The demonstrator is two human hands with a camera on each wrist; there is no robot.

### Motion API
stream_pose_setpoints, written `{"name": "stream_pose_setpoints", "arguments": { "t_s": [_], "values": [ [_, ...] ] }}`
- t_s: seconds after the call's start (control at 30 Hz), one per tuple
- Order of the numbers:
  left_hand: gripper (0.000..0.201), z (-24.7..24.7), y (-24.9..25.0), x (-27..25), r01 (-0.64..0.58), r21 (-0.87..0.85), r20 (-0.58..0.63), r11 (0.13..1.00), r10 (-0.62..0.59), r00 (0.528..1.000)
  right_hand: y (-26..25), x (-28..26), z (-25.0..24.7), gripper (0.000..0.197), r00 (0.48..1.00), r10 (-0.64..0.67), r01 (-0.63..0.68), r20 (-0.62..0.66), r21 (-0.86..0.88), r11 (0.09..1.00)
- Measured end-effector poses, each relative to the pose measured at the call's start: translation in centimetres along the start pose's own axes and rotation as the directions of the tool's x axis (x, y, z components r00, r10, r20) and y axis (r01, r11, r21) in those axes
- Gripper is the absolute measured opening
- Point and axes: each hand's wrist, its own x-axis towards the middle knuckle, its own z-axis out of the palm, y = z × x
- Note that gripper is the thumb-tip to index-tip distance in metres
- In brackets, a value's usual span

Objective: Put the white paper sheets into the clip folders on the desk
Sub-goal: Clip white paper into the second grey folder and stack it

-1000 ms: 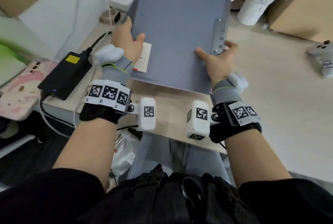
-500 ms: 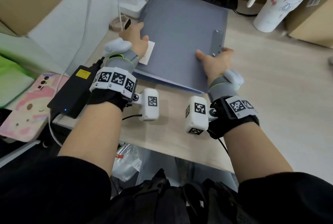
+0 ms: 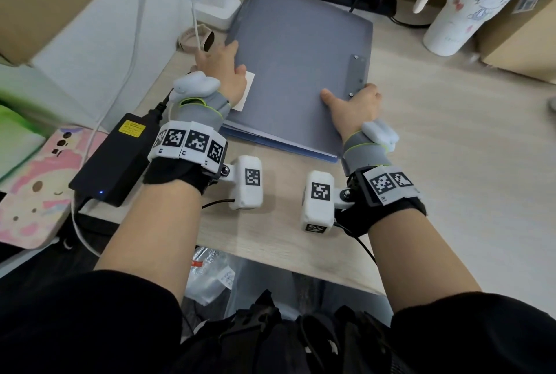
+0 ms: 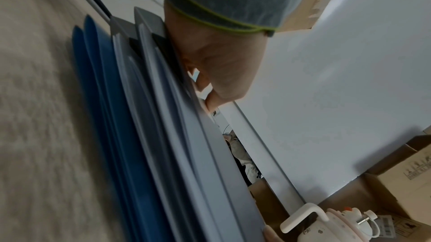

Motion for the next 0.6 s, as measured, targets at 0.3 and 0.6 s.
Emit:
{"name": "stream_pose_setpoints", "arguments": {
  "t_s": [0.3, 0.6],
  "values": [
    [0.039, -0.3, 0.2, -0.2, 0.000, 0.090, 0.052, 0.996, -0.005, 0.999, -0.2, 0.4, -0.4, 0.073, 0.999, -0.003, 0.005, 0.038, -0.069, 0.998],
    [0.040, 0.4, 0.1, 0.3, -0.021, 0.172, 0.064, 0.985, 0.010, 0.998, 0.6, 0.1, -1.7, 0.064, 0.993, -0.033, 0.049, 0.112, -0.143, 0.988]
  ]
}}
